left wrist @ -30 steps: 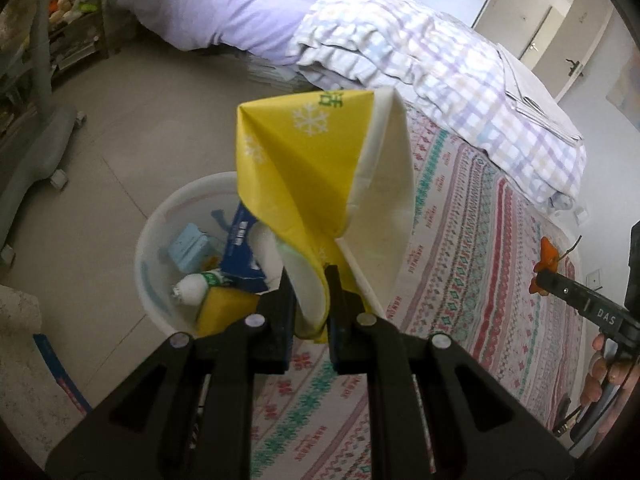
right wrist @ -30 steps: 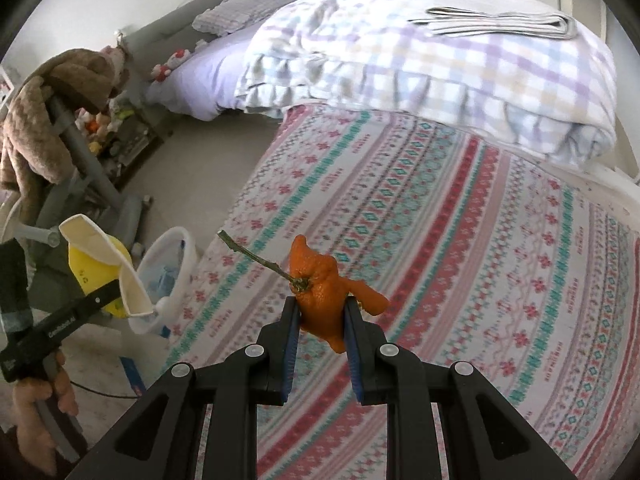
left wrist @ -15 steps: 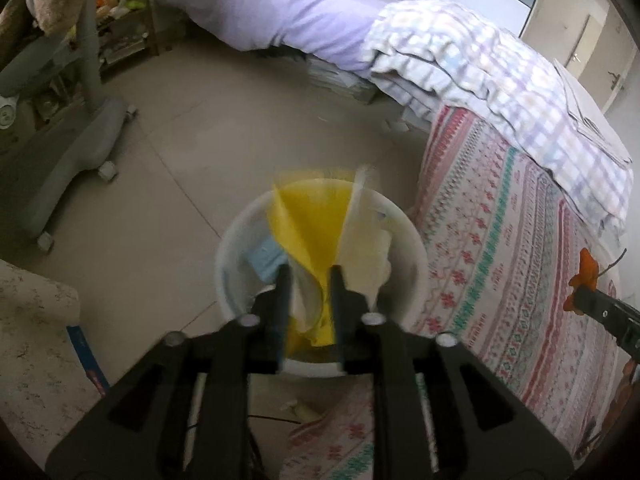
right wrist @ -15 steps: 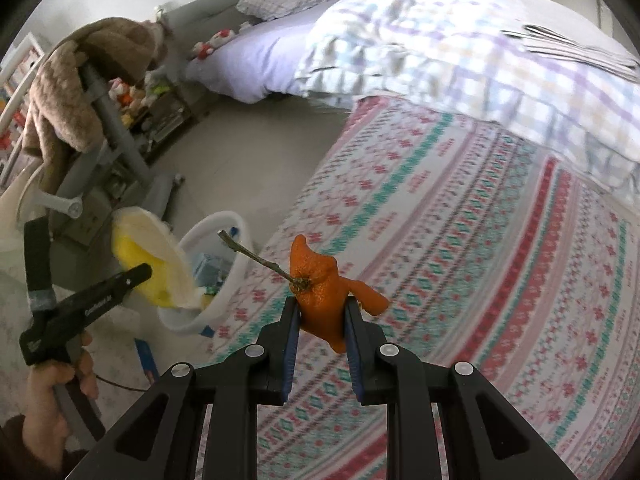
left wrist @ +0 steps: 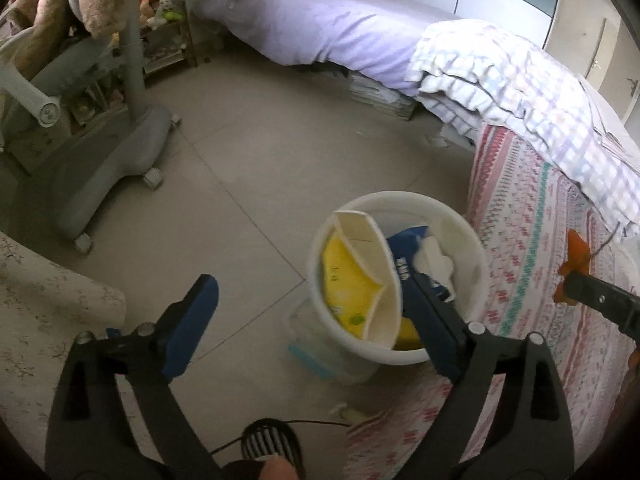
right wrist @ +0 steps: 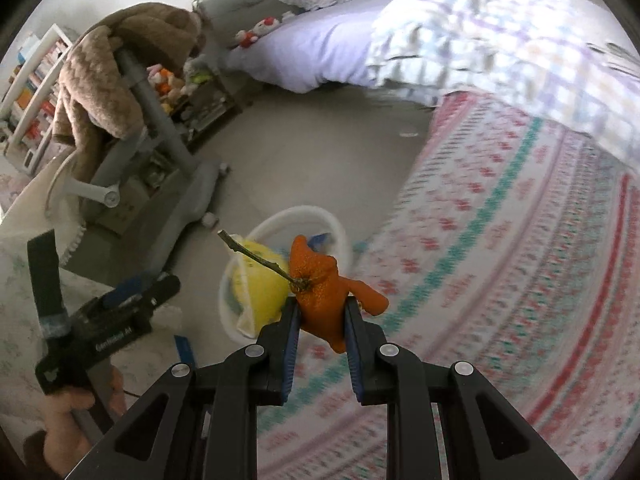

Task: Collect trash
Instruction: 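Release the yellow snack bag into the wastebasket with the left tool, then drop the orange peel into the wastebasket with the right tool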

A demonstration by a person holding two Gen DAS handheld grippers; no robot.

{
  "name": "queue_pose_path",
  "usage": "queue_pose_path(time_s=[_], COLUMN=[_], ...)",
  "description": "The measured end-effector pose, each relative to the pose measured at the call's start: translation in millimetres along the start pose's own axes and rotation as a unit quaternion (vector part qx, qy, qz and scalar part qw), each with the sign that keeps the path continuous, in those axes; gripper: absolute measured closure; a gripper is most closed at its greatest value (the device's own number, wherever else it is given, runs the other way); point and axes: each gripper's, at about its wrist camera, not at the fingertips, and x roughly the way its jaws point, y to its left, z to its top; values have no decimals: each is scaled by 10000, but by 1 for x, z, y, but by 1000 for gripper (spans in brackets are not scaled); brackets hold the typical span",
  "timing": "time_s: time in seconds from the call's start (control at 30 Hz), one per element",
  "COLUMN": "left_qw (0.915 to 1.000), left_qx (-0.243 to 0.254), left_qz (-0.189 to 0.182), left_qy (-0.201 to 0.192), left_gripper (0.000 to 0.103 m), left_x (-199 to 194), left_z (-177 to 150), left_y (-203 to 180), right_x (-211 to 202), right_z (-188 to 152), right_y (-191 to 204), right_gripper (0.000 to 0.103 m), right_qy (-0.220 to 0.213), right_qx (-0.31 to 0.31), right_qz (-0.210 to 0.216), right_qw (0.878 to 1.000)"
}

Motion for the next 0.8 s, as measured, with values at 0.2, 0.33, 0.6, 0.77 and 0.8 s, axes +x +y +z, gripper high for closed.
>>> queue_pose_path(time_s=[0.2,0.33,0.6,0.77,0.8], left_qw=[10000,9999,9999,9998,9998], left_qx=[-51,-58,-121,-155,-166], left_qz=[72,92,39,3,-12], left_qy=[-29,-26,40,103,116], left_gripper=[8,8,8,8,8], left_x=[0,0,1,1,1], left_z=[-2,-3,-6,-7,-8], left_y=[20,29,38,40,40], right_x=[32,50,66,56,53], right_z=[9,14,18,17,17], right_y=[25,36,40,36,35], right_gripper=[81,78,61,31,31], right_qy=[98,123,123,-52,-58], right_qx=[37,52,243,322,298], right_qz=[173,178,250,120,76], right_qw=[9998,9998,9993,9994,9995])
